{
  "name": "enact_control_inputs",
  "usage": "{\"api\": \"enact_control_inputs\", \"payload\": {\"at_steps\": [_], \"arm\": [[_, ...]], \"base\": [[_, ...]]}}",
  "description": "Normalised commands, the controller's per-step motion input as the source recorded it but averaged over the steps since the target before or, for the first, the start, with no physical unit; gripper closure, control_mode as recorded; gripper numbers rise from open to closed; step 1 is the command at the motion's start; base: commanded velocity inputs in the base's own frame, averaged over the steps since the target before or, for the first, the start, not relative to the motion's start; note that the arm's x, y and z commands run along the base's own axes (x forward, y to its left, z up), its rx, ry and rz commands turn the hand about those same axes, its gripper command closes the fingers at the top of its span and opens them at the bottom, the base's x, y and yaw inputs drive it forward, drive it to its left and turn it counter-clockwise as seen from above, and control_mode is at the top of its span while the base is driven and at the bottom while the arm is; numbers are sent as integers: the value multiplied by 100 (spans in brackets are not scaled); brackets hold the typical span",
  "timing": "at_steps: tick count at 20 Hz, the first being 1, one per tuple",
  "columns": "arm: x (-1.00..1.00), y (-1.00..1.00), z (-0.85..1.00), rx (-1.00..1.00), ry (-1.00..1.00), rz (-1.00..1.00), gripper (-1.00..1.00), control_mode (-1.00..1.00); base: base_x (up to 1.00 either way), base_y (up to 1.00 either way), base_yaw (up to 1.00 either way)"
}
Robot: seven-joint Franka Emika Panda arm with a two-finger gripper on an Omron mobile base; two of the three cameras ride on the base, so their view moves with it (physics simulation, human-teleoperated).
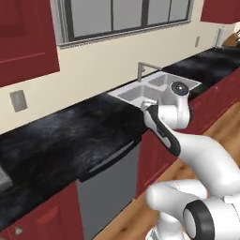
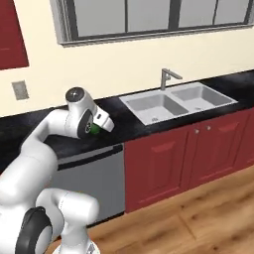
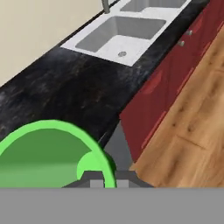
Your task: Place the pitcher and cup on the dining counter for serving.
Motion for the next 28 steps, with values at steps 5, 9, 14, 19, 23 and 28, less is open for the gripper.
{"api": "enact_control_inputs", "payload": {"at_steps": [5, 9, 14, 19, 23, 28], "arm": [[0, 0, 0, 0, 0, 0, 100, 100], [0, 0, 0, 0, 0, 0, 100, 100], [0, 0, 0, 0, 0, 0, 100, 100], [0, 0, 0, 0, 0, 0, 100, 100], [0, 0, 0, 0, 0, 0, 100, 100], [0, 0, 0, 0, 0, 0, 100, 100]], "base": [[0, 0, -93], [0, 0, -93], [0, -2, -90], [0, -7, -88], [6, -5, -84], [73, 21, -69]]}}
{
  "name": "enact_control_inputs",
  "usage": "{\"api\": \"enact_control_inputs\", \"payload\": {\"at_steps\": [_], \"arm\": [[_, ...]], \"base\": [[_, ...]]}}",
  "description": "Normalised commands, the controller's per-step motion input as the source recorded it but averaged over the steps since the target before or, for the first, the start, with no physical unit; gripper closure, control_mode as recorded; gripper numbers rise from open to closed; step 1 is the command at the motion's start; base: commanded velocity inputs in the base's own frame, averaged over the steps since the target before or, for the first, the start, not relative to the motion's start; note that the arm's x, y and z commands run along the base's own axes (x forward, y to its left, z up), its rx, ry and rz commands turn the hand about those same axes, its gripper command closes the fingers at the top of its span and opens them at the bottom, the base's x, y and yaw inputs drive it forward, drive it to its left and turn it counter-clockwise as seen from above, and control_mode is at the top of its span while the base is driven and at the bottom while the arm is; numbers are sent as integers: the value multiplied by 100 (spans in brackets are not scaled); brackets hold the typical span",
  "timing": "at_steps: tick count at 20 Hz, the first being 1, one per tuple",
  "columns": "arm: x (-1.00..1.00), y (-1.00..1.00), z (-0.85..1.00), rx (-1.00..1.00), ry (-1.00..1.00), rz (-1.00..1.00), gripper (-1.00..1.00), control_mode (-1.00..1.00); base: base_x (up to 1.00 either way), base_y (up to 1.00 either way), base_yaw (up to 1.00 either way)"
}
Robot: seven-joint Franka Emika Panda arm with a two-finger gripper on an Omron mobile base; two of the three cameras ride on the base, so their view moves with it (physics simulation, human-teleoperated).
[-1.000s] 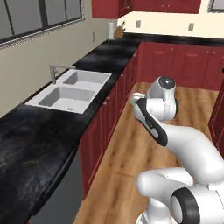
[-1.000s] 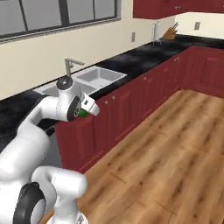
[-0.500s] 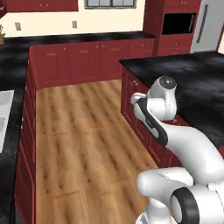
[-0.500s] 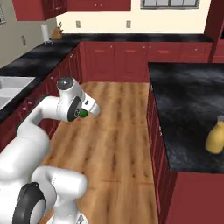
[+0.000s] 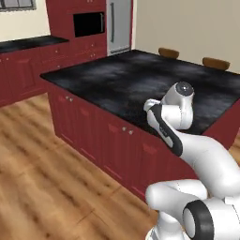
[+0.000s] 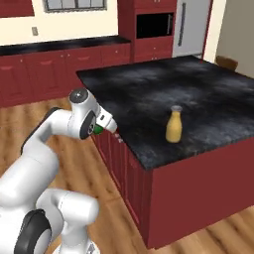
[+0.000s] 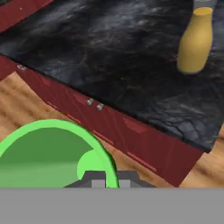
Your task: Place the pitcher and cup on the dining counter for serving.
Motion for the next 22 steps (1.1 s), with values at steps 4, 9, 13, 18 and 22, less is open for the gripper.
{"api": "enact_control_inputs", "payload": {"at_steps": [4, 9, 13, 18, 22], "arm": [[0, 0, 0, 0, 0, 0, 100, 100], [0, 0, 0, 0, 0, 0, 100, 100], [0, 0, 0, 0, 0, 0, 100, 100], [0, 0, 0, 0, 0, 0, 100, 100], [0, 0, 0, 0, 0, 0, 100, 100]], "base": [[100, 54, -55], [100, 80, -54], [98, 75, -62], [72, 71, -72], [30, 40, -81]]}}
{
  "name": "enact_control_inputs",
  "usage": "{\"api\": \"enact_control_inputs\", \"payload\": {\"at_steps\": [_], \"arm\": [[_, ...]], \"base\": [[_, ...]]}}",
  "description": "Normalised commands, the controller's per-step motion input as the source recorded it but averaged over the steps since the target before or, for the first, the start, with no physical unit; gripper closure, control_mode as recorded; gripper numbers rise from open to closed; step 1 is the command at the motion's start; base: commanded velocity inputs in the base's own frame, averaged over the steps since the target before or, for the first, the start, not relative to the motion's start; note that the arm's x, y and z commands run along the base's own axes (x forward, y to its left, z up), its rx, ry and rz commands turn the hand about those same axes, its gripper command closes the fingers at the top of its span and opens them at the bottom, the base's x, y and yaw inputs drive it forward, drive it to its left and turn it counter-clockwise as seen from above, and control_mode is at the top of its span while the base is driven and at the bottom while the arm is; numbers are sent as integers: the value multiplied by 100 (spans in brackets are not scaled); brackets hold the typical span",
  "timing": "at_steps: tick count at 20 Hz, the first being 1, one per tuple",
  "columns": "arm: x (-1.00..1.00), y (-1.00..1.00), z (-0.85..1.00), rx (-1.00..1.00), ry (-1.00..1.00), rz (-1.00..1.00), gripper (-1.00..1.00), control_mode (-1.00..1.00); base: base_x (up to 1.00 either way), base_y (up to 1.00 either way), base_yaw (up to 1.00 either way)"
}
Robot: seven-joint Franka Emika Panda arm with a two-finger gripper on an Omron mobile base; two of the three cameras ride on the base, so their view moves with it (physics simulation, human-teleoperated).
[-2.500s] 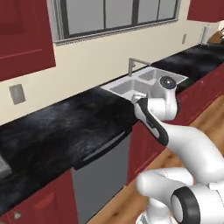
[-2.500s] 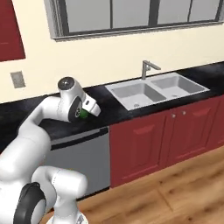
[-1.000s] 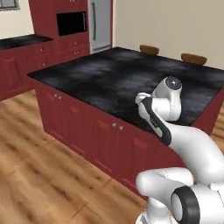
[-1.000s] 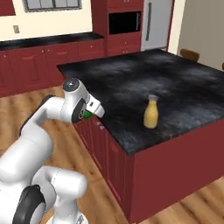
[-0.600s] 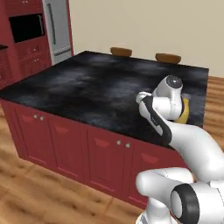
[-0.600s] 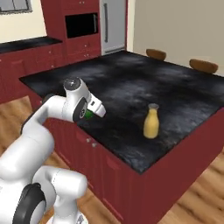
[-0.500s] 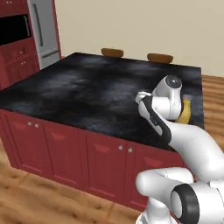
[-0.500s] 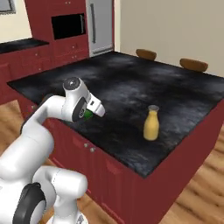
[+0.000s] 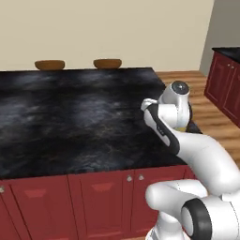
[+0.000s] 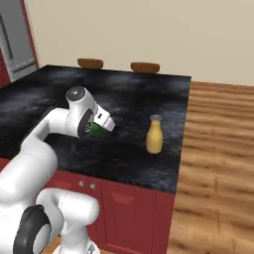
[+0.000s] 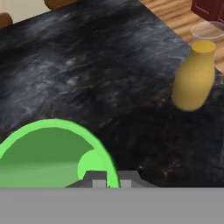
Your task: Place the pitcher and cup on the dining counter for serving.
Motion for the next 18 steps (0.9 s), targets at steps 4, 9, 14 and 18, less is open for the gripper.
{"api": "enact_control_inputs", "payload": {"at_steps": [4, 9, 14, 18], "arm": [[0, 0, 0, 0, 0, 0, 100, 100], [0, 0, 0, 0, 0, 0, 100, 100], [0, 0, 0, 0, 0, 0, 100, 100], [0, 0, 0, 0, 0, 0, 100, 100]], "base": [[4, 2, -56], [0, 5, -2], [3, 59, 12], [8, 14, 24]]}}
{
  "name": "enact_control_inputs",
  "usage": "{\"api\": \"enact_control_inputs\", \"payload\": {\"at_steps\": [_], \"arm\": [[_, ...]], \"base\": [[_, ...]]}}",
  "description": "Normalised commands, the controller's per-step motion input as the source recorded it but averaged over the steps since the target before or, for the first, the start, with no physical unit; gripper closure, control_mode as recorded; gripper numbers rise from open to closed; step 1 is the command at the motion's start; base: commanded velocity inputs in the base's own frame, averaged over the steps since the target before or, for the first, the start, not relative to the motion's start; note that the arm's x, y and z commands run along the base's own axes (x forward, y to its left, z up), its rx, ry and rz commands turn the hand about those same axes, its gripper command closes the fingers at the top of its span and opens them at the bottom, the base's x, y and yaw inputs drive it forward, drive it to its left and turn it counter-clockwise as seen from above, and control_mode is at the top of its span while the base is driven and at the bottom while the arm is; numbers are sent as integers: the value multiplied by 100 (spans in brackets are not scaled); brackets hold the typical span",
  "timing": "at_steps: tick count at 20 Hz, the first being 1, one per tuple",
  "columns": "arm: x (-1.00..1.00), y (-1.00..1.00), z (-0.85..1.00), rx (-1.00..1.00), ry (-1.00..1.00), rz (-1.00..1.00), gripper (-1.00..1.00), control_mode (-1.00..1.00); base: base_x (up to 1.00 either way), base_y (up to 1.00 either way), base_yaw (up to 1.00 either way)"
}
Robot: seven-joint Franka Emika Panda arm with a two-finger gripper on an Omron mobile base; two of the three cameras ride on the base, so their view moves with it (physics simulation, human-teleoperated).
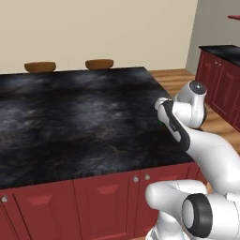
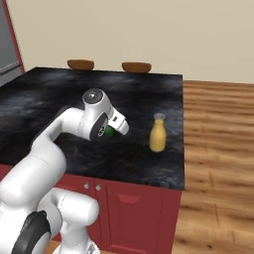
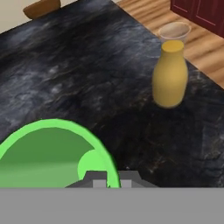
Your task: Place the pitcher and cup on the dining counter for serving.
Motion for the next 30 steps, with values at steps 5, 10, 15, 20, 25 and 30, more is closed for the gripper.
{"api": "enact_control_inputs", "payload": {"at_steps": [5, 10, 15, 20, 25, 30], "arm": [[0, 0, 0, 0, 0, 0, 100, 100], [0, 0, 0, 0, 0, 0, 100, 100], [44, 8, -2, 0, 1, 0, 100, -100], [54, 7, -18, 9, 26, -10, 100, -100], [14, 2, -10, 13, 14, -5, 100, -100], [10, 0, -18, 4, 0, -1, 100, -100]], "base": [[1, 7, 14], [16, 9, 12], [7, 2, 1], [0, 0, 0], [0, 0, 0], [0, 0, 0]]}}
